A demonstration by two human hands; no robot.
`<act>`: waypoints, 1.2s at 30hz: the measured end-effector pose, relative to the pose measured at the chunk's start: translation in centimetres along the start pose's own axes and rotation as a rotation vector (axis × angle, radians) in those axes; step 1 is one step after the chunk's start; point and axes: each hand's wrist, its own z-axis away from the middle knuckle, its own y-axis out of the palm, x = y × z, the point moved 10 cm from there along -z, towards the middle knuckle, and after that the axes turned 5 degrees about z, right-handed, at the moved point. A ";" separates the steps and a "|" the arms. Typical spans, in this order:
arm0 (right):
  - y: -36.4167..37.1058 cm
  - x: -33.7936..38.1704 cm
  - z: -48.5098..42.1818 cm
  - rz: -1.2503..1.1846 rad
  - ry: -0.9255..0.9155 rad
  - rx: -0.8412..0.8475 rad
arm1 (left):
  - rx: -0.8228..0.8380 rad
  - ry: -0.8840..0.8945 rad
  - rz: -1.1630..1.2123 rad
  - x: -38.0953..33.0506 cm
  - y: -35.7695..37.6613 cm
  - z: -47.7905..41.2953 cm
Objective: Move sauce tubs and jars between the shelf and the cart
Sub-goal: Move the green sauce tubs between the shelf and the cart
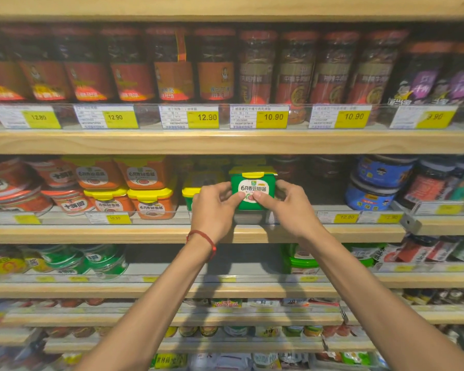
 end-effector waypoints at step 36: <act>1.9 0.2 -0.3 0.778 -0.115 -0.042 | -0.345 -0.018 -0.055 3.4 -1.3 2.0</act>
